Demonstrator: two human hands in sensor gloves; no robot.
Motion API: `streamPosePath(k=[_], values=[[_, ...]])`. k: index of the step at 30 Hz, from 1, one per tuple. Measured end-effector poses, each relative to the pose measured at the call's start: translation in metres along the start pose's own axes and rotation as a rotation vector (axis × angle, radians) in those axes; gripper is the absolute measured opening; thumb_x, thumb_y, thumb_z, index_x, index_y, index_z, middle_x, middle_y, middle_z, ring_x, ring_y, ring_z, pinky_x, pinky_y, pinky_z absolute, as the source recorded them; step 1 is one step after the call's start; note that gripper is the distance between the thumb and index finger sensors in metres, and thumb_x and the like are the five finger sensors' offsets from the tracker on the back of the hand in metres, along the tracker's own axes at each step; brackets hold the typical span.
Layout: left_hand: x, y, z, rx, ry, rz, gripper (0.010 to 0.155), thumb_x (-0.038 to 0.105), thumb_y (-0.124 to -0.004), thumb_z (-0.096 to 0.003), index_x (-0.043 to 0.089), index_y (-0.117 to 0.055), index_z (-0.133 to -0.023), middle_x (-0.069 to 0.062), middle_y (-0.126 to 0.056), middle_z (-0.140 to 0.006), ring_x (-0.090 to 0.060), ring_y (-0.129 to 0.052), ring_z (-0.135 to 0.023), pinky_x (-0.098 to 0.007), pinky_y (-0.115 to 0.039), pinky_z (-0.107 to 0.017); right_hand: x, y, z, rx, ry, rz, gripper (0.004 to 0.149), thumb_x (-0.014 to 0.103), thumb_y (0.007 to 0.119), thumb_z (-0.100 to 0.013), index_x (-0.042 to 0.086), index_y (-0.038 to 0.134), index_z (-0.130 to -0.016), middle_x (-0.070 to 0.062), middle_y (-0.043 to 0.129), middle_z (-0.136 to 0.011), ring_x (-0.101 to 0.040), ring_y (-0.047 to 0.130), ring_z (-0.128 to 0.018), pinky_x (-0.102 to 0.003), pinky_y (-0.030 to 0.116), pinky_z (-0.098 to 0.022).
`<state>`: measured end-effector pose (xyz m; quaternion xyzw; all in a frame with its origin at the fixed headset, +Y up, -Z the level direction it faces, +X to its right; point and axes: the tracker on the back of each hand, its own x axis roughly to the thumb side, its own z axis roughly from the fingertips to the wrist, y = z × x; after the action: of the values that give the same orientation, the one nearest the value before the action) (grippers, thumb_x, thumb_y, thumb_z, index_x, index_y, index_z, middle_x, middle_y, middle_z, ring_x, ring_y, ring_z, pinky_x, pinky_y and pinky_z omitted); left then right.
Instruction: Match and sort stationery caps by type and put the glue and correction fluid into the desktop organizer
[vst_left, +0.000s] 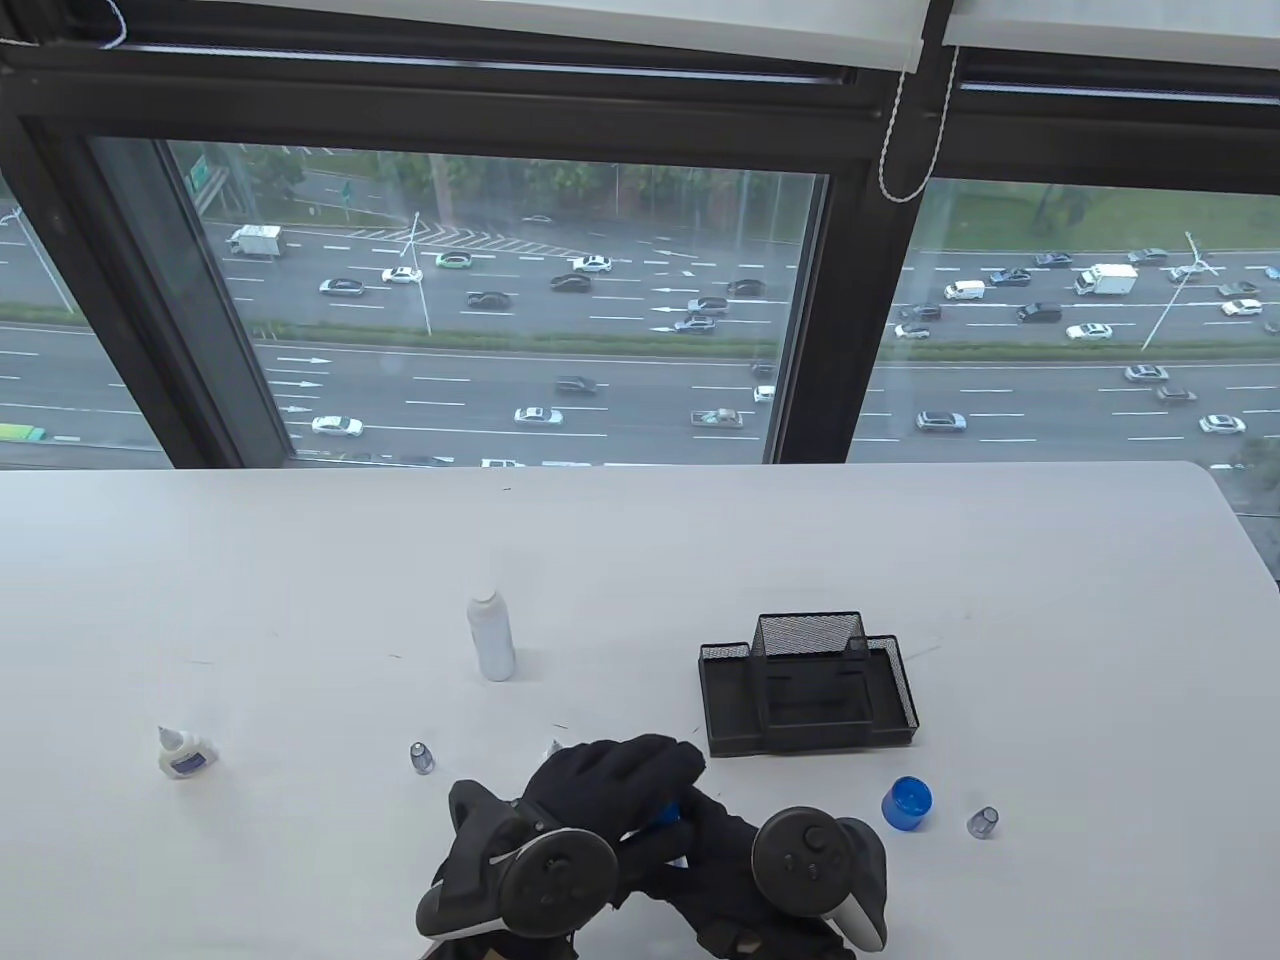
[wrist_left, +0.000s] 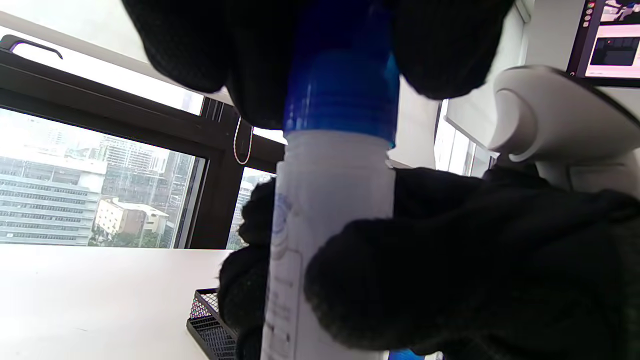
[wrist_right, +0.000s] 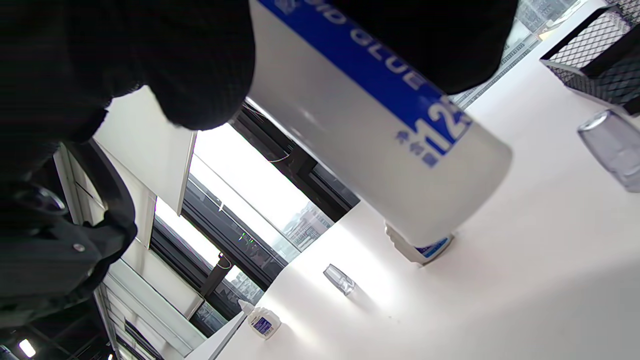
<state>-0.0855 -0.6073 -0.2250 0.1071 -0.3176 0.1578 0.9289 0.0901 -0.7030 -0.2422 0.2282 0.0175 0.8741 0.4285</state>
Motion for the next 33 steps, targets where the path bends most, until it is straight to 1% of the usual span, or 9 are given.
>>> streamPosePath(k=[4, 10, 12, 17, 22, 24, 27, 30, 33], values=[[0.001, 0.001, -0.002, -0.231, -0.141, 0.122, 0.063, 0.032, -0.070, -0.0603, 0.021, -0.046, -0.117, -0.013, -0.055, -0.124, -0.038, -0.075, -0.109, -0.058, -0.068, -0.074, 0.000, 0.000, 0.000, 0.004, -0.017, 0.005, 0.072, 0.041, 0.090, -0.042, 0.015, 0.060, -0.103, -0.013, 0.080, -0.096, -0.037, 0.087, -0.084, -0.054, 0.070, -0.065], [-0.002, 0.002, 0.004, 0.030, 0.052, -0.006, 0.077, 0.063, -0.074, -0.0510, 0.022, -0.055, -0.113, -0.010, -0.071, -0.113, -0.026, -0.091, -0.093, -0.051, -0.076, -0.068, 0.001, -0.001, 0.001, -0.013, -0.022, -0.013, 0.073, 0.042, 0.090, -0.043, 0.015, 0.059, -0.103, -0.012, 0.079, -0.097, -0.036, 0.087, -0.085, -0.054, 0.070, -0.066], [-0.001, 0.002, 0.003, 0.004, 0.036, -0.006, 0.069, 0.060, -0.074, -0.0525, 0.025, -0.059, -0.109, -0.008, -0.075, -0.107, -0.022, -0.096, -0.083, -0.048, -0.080, -0.065, 0.001, -0.002, 0.001, -0.015, -0.023, -0.012, 0.073, 0.041, 0.090, -0.043, 0.015, 0.059, -0.103, -0.012, 0.079, -0.097, -0.036, 0.087, -0.085, -0.054, 0.070, -0.066], [0.003, 0.000, -0.001, -0.181, -0.126, 0.085, 0.060, 0.035, -0.070, -0.0603, 0.023, -0.049, -0.115, -0.015, -0.051, -0.123, -0.038, -0.073, -0.111, -0.059, -0.069, -0.073, -0.001, -0.001, 0.001, -0.014, -0.022, -0.028, 0.073, 0.041, 0.090, -0.042, 0.016, 0.059, -0.103, -0.011, 0.079, -0.097, -0.036, 0.087, -0.085, -0.054, 0.070, -0.066], [0.001, -0.002, 0.003, 0.032, 0.051, -0.067, 0.081, 0.068, -0.073, -0.0484, 0.023, -0.055, -0.113, -0.011, -0.070, -0.111, -0.021, -0.095, -0.085, -0.047, -0.080, -0.064, -0.001, -0.003, 0.002, -0.026, -0.026, -0.042, 0.073, 0.042, 0.090, -0.043, 0.015, 0.059, -0.103, -0.011, 0.079, -0.097, -0.036, 0.086, -0.086, -0.053, 0.070, -0.066], [0.003, 0.000, 0.003, 0.016, 0.023, -0.044, 0.071, 0.060, -0.075, -0.0527, 0.023, -0.060, -0.111, -0.008, -0.077, -0.105, -0.020, -0.099, -0.079, -0.046, -0.083, -0.062, -0.001, -0.002, 0.001, -0.023, -0.031, -0.034, 0.073, 0.041, 0.090, -0.042, 0.015, 0.059, -0.103, -0.011, 0.079, -0.097, -0.036, 0.086, -0.086, -0.054, 0.070, -0.066], [0.005, -0.001, 0.000, -0.191, -0.103, 0.093, 0.058, 0.036, -0.070, -0.0612, 0.034, -0.049, -0.115, -0.014, -0.053, -0.124, -0.038, -0.077, -0.109, -0.056, -0.072, -0.072, -0.002, -0.002, 0.001, -0.023, -0.026, -0.032, 0.073, 0.041, 0.090, -0.042, 0.015, 0.059, -0.103, -0.011, 0.079, -0.097, -0.036, 0.086, -0.086, -0.054, 0.070, -0.066], [0.005, -0.005, 0.003, -0.068, -0.023, 0.045, 0.068, 0.055, -0.071, -0.0581, 0.038, -0.041, -0.117, -0.016, -0.044, -0.127, -0.044, -0.066, -0.113, -0.060, -0.065, -0.074, -0.002, -0.004, 0.001, -0.021, -0.027, -0.057, 0.073, 0.041, 0.090, -0.043, 0.015, 0.059, -0.103, -0.012, 0.079, -0.097, -0.036, 0.086, -0.086, -0.053, 0.070, -0.066], [0.009, -0.008, 0.005, 0.109, 0.070, -0.064, 0.078, 0.067, -0.071, -0.0507, 0.025, -0.053, -0.114, -0.010, -0.073, -0.109, -0.020, -0.098, -0.081, -0.046, -0.082, -0.062, -0.002, -0.004, 0.002, -0.031, -0.029, -0.046, 0.073, 0.042, 0.090, -0.042, 0.016, 0.059, -0.103, -0.011, 0.079, -0.097, -0.036, 0.086, -0.086, -0.053, 0.070, -0.066]])
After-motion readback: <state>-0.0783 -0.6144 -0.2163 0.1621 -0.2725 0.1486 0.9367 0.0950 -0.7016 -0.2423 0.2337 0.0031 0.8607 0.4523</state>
